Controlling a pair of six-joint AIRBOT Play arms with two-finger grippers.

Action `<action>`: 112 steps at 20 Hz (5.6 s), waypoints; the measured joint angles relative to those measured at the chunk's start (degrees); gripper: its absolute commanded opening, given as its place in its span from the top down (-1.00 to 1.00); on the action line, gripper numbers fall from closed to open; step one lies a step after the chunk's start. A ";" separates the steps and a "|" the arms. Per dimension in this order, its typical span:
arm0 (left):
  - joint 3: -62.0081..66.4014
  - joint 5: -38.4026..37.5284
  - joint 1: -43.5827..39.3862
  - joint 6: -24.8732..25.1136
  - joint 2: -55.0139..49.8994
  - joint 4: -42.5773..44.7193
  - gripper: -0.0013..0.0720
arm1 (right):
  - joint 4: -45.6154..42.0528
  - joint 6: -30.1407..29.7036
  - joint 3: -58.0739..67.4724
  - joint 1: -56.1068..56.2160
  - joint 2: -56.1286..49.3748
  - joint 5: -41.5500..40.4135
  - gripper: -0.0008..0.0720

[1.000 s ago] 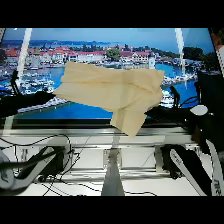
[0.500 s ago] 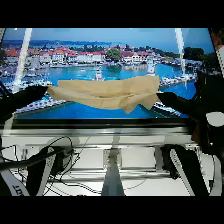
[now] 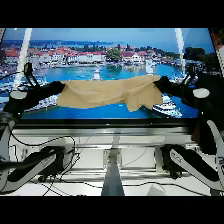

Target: Fold the clothes and pants, and hang the long-sleeved shirts on hangers.

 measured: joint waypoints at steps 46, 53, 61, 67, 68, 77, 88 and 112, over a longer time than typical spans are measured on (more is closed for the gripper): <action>21.73 -23.43 -6.10 9.64 -25.09 -5.53 0.94 | -9.16 -2.40 11.69 21.33 -13.11 -7.30 0.94; 29.22 -35.56 -7.85 5.18 -13.97 -2.89 0.94 | -7.74 1.03 16.06 31.52 -19.85 -8.20 0.94; 30.27 -39.43 -7.43 -2.64 4.26 -1.05 0.94 | -7.41 3.80 33.86 44.00 -33.09 -5.95 0.94; 30.18 -37.16 -8.15 -3.56 5.70 -0.83 0.94 | -17.05 3.96 39.98 41.83 -32.26 -3.67 0.94; 30.16 -36.30 -9.03 -3.61 4.37 -0.81 0.94 | -19.89 3.93 40.33 39.87 -31.21 -2.67 0.94; 30.23 -14.60 -33.46 0.59 -17.57 -14.84 -0.50 | -29.11 3.98 41.29 18.53 -21.05 6.91 0.94; 30.27 1.79 -40.11 15.52 -23.91 -33.68 -0.93 | -36.61 4.17 41.16 4.52 -21.97 15.13 0.95; 30.18 -20.41 -25.66 -7.34 -14.97 29.42 0.94 | -10.08 -7.65 34.29 11.98 -44.11 30.69 0.41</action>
